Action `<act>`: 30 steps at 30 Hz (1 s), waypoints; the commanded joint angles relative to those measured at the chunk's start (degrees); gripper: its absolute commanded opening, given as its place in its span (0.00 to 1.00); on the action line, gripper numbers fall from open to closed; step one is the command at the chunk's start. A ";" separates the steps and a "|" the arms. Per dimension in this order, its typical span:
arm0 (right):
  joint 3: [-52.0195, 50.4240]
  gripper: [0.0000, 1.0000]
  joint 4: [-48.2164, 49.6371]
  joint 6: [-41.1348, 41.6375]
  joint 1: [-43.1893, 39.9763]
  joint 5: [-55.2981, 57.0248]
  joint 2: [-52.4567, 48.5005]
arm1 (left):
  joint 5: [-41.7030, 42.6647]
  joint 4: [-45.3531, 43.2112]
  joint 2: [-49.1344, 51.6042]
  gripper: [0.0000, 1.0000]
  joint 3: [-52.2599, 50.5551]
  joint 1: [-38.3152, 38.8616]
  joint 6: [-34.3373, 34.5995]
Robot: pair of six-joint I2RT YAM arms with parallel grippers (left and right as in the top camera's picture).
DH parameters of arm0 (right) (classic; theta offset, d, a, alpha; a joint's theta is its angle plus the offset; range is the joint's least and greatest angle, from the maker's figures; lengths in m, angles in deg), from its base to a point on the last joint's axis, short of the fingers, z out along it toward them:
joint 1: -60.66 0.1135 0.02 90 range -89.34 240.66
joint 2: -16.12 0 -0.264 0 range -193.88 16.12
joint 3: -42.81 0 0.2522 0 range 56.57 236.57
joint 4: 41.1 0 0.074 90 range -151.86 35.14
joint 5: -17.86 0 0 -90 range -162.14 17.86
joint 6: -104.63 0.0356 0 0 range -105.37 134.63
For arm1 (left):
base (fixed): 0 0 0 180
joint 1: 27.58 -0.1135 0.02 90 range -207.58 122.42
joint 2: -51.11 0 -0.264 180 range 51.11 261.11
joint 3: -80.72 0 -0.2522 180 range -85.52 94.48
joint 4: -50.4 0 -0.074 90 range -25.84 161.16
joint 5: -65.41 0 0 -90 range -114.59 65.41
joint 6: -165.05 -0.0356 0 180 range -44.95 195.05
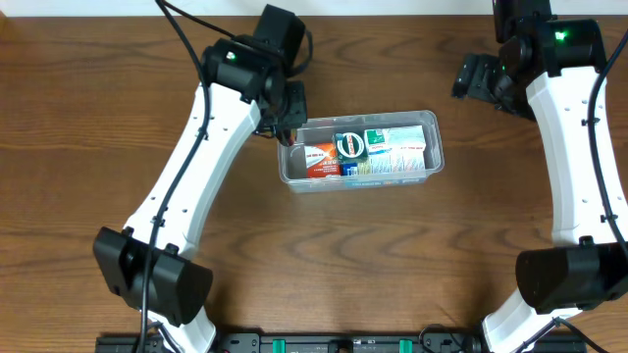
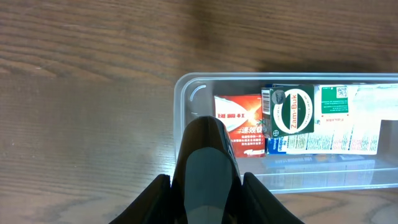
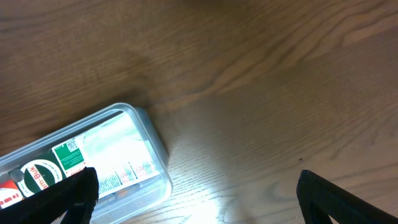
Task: Pack container
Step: 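Lift the bottle and carry it over the container's left end, then lower the bottle into the container's left end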
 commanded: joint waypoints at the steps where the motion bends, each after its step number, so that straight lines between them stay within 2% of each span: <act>1: 0.11 0.99 0.00 -0.20 -0.24 0.55 -0.17 | -2.03 -0.44 -0.28 0.34 -0.66 0.87 1.57; 30: 0.09 0.99 0.00 -0.22 -0.26 0.55 -0.17 | -3.96 -1.86 12.48 0.35 -1.97 2.91 3.93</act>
